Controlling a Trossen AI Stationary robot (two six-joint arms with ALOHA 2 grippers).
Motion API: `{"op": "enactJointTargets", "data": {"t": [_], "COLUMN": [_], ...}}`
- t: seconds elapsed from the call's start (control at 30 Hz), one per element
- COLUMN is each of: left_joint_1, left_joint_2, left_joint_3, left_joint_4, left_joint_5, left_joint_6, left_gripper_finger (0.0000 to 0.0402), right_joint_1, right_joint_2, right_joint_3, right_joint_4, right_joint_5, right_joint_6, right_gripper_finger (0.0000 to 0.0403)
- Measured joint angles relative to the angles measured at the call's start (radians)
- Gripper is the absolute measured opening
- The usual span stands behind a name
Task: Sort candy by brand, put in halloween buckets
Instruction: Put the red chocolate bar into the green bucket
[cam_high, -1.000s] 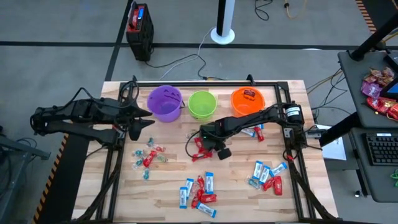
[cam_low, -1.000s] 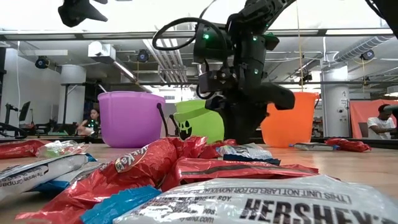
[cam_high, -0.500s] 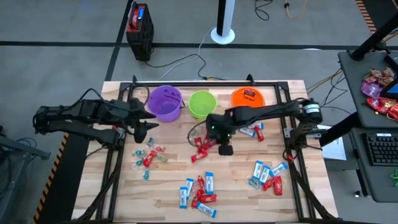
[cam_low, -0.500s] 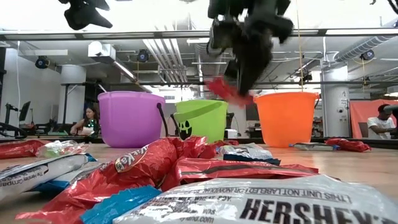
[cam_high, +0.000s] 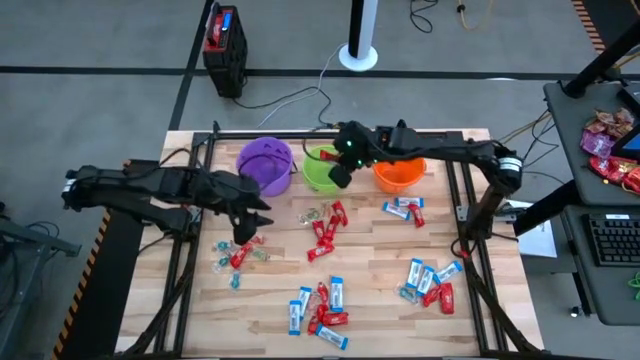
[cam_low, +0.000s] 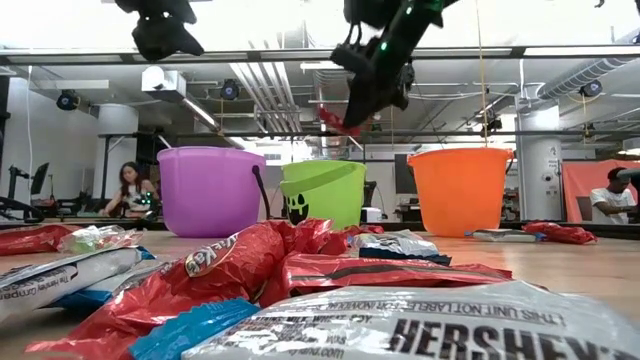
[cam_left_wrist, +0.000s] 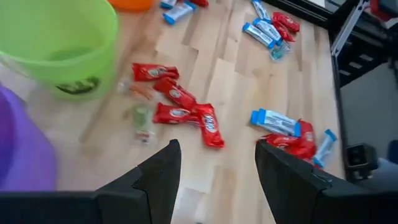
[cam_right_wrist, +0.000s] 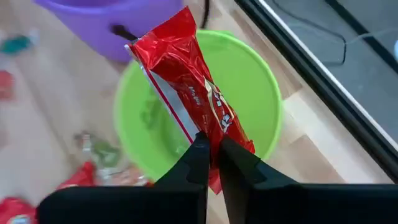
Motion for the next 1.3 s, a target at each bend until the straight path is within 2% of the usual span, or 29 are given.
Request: {"op": "enactJointTargets", "data": {"t": [0.17, 0.37, 0.43, 0.57, 0.67, 0.9, 1.1, 1.3], "left_joint_1": [-0.072, -0.256, -0.330, -0.423, -0.425, -0.332, -0.288, -0.272], "left_joint_2": [0.061, 0.161, 0.206, 0.338, 0.455, 0.666, 0.776, 0.856], "left_joint_3": [0.017, 0.019, 0.019, 0.019, 0.019, 0.018, 0.018, 0.018], "left_joint_4": [0.025, 0.071, 0.100, 0.225, 0.324, 0.438, 0.513, 0.528], "left_joint_5": [0.021, 0.006, -0.047, -0.284, -0.400, -0.399, -0.385, -0.356], "left_joint_6": [-0.172, -0.300, -0.349, -0.366, -0.379, -0.379, -0.300, -0.288], "left_gripper_finger": [0.0190, 0.0190, 0.0190, 0.0190, 0.0194, 0.0201, 0.0201, 0.0192], "right_joint_1": [-0.048, -0.065, -0.063, -0.057, -0.041, 0.001, 0.015, 0.016], "right_joint_2": [0.052, 0.035, -0.004, -0.084, -0.140, -0.237, -0.272, -0.275], "right_joint_3": [0.014, 0.014, 0.014, 0.013, 0.012, 0.011, 0.010, 0.010], "right_joint_4": [-0.010, -0.026, -0.048, -0.085, -0.090, -0.096, -0.144, -0.198], "right_joint_5": [-0.082, -0.095, -0.104, -0.121, -0.120, -0.119, -0.113, -0.111], "right_joint_6": [-0.031, -0.108, -0.133, -0.156, -0.174, -0.192, -0.192, -0.192], "right_gripper_finger": [0.0085, 0.0170, 0.0189, 0.0211, 0.0216, 0.0215, 0.0215, 0.0215]}}
